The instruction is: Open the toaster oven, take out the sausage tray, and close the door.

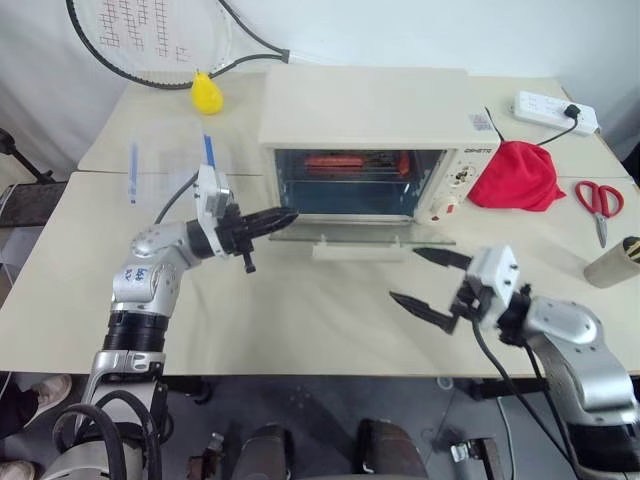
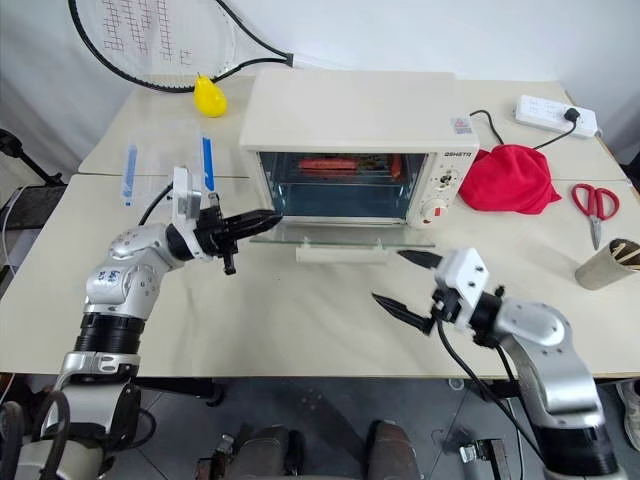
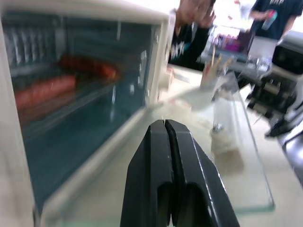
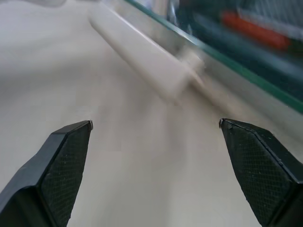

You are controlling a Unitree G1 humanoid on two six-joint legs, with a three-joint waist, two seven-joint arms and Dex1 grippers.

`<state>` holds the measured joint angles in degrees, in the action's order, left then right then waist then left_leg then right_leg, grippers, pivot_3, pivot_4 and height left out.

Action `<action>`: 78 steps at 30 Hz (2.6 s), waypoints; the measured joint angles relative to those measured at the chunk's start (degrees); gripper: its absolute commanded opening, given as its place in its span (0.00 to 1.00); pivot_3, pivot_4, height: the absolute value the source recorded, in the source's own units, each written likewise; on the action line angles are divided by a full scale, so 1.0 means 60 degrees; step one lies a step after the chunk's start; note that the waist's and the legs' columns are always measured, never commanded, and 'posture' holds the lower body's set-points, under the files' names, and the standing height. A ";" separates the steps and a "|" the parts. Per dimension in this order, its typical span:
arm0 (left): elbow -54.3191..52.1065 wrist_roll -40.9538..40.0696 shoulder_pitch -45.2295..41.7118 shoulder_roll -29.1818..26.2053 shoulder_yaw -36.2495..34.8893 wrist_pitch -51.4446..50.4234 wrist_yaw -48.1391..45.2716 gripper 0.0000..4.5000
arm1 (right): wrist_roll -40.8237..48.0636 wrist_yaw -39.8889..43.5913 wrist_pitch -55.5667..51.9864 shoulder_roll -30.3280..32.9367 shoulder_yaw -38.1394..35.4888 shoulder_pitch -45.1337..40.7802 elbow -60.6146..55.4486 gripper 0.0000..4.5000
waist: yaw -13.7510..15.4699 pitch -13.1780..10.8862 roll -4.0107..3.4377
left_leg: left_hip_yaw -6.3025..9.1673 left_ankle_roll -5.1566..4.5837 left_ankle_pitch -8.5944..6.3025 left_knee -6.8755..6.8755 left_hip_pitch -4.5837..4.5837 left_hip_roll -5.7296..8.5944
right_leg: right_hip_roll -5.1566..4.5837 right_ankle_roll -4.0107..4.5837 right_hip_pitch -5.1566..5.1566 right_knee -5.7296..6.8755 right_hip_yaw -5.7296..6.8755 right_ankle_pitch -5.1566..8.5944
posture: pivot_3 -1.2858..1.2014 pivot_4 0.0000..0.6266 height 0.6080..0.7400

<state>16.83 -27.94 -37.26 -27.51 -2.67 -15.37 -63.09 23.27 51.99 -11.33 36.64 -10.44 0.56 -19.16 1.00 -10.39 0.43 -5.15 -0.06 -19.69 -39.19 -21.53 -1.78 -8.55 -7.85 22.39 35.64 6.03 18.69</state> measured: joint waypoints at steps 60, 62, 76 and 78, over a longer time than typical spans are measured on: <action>-0.5273 -0.1353 0.4298 -0.0515 -0.1920 -0.0568 0.2362 1.00 | -1.0072 -0.7758 0.2745 -0.3260 0.5767 -0.9334 0.9339 0.03 | -0.0736 0.0004 0.0012 | -0.0007 0.0012 0.0014 0.0018 0.0009 -0.0026 | -0.0006 0.0019 0.0026 0.0040 0.0003 -0.0004 | 0.52 0.24 1.00; -0.4897 -0.1354 0.3927 -0.0513 -0.1915 -0.0568 0.2344 1.00 | -1.0071 -0.7663 0.2862 -0.3145 0.5767 -0.9333 0.9284 0.03 | -0.0724 0.0004 0.0013 | -0.0005 0.0013 0.0015 0.0017 0.0006 -0.0026 | -0.0005 0.0019 0.0027 0.0040 0.0005 -0.0004 | 0.52 0.24 1.00; -0.1601 -0.0922 0.0655 -0.0196 -0.1305 0.0273 0.1355 1.00 | -1.0063 -0.6977 0.3416 -0.2790 0.5766 -0.9273 0.8727 0.03 | -0.0797 0.0003 0.0013 | -0.0011 0.0013 0.0015 0.0040 -0.0016 -0.0020 | -0.0003 0.0018 0.0059 0.0037 0.0031 -0.0004 | 0.52 0.24 1.00; -0.0840 -0.0805 0.0171 -0.0013 -0.1270 0.0583 0.1277 1.00 | -1.0064 -0.6832 0.3505 -0.2725 0.5766 -0.9270 0.8619 0.03 | -0.0820 0.0002 0.0014 | -0.0008 0.0013 0.0015 0.0040 -0.0019 -0.0021 | -0.0003 0.0018 0.0060 0.0037 0.0038 -0.0004 | 0.52 0.24 1.00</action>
<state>11.79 -32.77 -36.23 -27.58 -10.29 -11.87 -55.43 -37.11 11.00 9.70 20.30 24.16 -55.06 32.55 -3.92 -10.38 0.52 -5.20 0.01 -19.60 -38.95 -21.64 -1.91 -8.57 -7.74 22.75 35.86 6.26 18.66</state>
